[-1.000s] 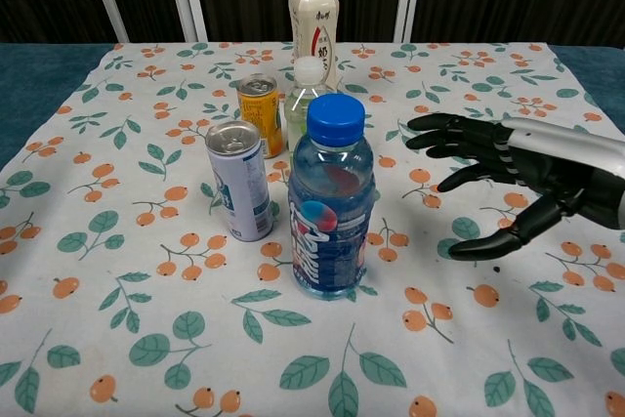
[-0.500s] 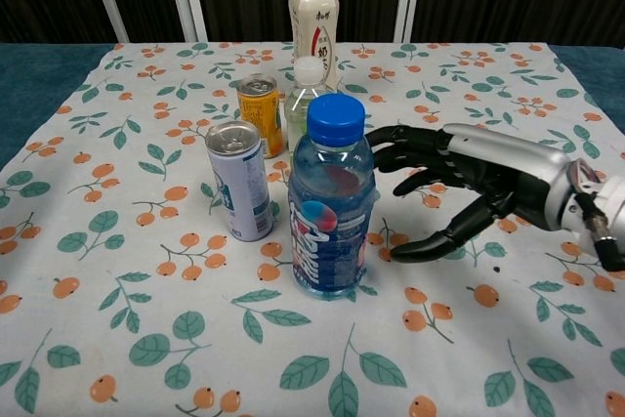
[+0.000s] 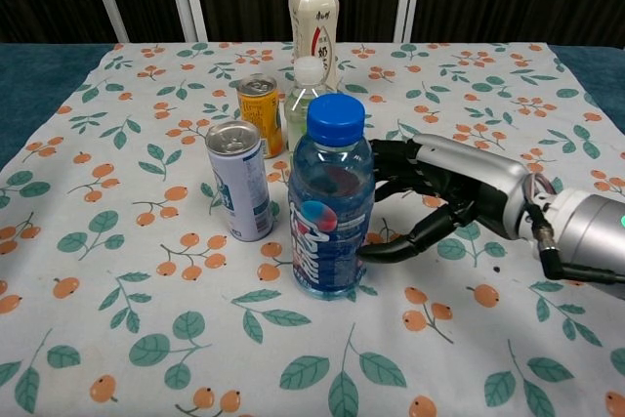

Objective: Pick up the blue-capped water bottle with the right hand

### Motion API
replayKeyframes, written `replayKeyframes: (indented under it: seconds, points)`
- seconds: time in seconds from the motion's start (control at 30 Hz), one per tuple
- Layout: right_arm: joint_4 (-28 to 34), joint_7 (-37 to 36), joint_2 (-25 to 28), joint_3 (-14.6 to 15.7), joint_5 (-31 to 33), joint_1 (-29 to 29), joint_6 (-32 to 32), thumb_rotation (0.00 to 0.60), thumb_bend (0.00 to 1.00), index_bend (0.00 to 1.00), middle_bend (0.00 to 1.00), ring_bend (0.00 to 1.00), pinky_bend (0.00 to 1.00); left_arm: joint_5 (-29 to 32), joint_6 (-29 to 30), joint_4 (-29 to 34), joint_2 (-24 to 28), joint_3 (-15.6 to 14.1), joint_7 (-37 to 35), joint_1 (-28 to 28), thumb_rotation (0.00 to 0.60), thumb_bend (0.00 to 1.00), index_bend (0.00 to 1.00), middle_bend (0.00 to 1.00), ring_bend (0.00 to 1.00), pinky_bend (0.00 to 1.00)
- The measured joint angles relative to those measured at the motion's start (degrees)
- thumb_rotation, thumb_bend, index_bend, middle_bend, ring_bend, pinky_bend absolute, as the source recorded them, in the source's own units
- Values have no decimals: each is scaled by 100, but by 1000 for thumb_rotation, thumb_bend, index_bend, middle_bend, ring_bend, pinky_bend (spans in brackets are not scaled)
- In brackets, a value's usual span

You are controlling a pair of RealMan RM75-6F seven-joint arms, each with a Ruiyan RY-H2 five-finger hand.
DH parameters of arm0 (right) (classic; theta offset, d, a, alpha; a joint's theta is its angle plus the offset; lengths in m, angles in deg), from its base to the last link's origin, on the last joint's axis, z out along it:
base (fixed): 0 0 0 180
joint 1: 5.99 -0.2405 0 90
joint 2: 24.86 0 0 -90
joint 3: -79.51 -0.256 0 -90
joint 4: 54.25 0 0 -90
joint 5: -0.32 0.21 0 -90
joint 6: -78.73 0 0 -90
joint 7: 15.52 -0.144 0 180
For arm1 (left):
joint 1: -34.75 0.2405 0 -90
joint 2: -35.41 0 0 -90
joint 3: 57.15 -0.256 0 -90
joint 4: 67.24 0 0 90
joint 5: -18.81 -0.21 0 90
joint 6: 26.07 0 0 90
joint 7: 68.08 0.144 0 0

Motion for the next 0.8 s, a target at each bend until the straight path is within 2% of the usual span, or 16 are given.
replayKeyframes:
  seconds: [0.23,0.43,0.6,0.8]
  points:
    - [-86,144,-87,16,-84,-124,-74,600,229,246,282,217,182,37,-10,19,19,7,-22,5,600,474,126,0,33,0]
    - [-85,302,-144,-22,-24,-199,-143,600,292,283,343,276,182,28,-51,25,37,-13,-12,-7,600,474,128,0,34,0]
    - [-55,319,-192,-83,97,-220,-161,600,422,351,410,378,215,52,-69,57,59,-12,-18,-8,600,474,136,0,34,0]
    - [8,448,-183,-89,143,-193,-90,600,449,364,419,383,216,57,-139,102,109,-43,8,-25,600,475,145,0,34,0]
